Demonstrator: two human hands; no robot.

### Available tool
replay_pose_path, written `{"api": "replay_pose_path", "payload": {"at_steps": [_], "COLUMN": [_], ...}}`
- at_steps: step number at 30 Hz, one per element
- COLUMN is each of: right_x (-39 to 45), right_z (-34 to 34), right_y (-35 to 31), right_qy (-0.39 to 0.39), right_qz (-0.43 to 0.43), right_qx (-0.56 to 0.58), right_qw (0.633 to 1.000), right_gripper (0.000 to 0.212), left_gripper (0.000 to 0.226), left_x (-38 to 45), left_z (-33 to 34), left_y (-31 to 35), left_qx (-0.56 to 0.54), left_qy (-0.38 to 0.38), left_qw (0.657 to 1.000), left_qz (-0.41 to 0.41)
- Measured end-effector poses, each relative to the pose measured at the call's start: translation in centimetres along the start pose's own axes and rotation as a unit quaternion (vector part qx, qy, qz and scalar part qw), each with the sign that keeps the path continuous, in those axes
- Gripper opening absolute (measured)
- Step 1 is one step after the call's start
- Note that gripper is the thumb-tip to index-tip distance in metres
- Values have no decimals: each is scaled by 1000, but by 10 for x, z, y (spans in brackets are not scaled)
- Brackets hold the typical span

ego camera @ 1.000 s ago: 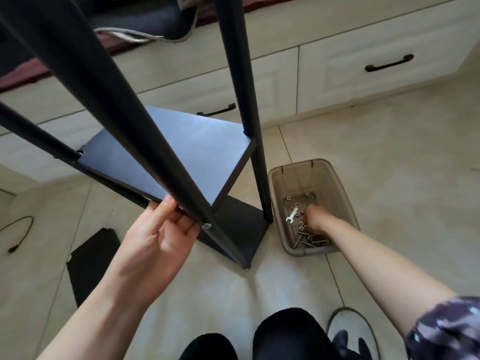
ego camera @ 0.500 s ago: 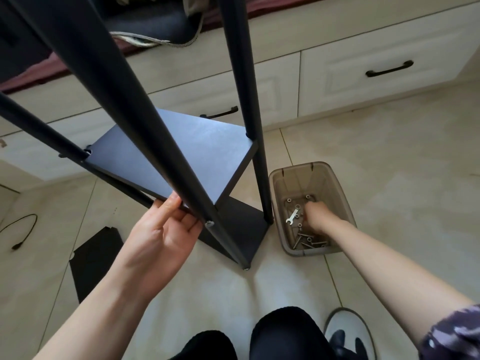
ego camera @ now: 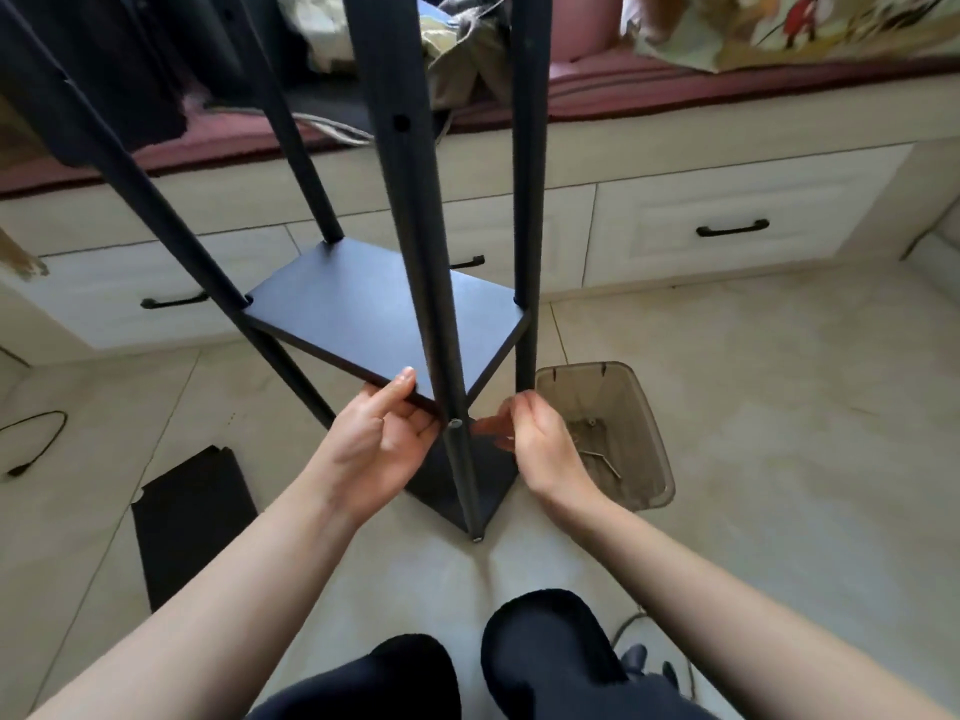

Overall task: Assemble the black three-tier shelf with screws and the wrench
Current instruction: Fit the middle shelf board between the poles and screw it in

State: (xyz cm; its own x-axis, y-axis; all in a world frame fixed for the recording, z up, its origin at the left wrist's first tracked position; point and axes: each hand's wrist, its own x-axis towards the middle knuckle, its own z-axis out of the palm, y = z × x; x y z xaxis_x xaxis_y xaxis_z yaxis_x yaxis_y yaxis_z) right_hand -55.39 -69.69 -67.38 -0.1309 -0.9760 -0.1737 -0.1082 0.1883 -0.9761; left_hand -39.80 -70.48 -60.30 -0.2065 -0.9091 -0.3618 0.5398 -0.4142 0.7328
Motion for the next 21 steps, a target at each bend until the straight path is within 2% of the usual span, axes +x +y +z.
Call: {"api": "replay_pose_path", "payload": {"at_steps": [3,9,16,21], "right_x": [-9,-25,-35,-35], "right_z": [23,60,83,97], "right_y": [-1,9,3,-31], "right_qy": [-30,-16,27,-22], "right_qz": [22,0,-11,-58], "right_qx": [25,81,118,114], "right_qw": [999,997,993,992], "right_gripper": [29,25,30,34], "left_gripper": [33,40,31,33], "left_x": [-5,-24,-40,-49], "left_z": [-1,-12,-26,-40], "left_y": [1,1,11,37], "left_qx": [-26,-44,-65,-102], "left_qy": [13,15,5,19], "left_qw": [1000,999,998,995], "left_qz": [-11,-13,-5,6]}}
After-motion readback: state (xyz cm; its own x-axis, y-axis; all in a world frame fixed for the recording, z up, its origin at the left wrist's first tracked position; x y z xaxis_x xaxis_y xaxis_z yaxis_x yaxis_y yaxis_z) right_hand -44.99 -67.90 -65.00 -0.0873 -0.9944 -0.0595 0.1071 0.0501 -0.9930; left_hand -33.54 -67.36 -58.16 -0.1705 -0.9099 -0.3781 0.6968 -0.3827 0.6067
